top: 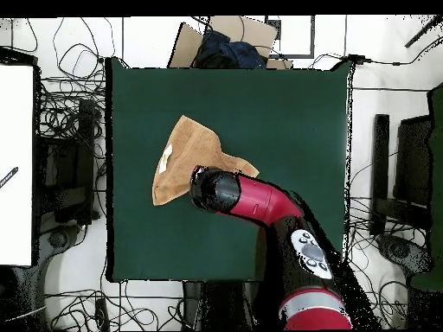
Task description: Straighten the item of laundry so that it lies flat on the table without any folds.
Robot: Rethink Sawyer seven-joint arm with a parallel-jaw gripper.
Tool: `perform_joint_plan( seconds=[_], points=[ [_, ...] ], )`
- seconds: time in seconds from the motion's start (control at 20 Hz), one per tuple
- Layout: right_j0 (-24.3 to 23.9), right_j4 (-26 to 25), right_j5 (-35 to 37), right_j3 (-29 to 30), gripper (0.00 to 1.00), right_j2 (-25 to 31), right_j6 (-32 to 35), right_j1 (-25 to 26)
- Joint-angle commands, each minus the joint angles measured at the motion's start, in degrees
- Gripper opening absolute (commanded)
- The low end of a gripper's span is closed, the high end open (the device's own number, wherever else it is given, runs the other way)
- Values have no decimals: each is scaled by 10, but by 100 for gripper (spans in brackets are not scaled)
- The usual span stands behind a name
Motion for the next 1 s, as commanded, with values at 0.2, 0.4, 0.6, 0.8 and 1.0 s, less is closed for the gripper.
perform_joint_plan(
  seconds=[0.2,0.4,0.6,0.8,1.0],
  points=[
    [-49,-49,-1,54,100,82,-10,-5],
    [-67,-61,10,61,100,94,-12,-16],
    [-79,-67,14,59,100,105,-10,-15],
    [-95,-74,26,64,100,115,-13,-23],
    [-104,-87,35,61,100,114,-15,-29]
  ],
)
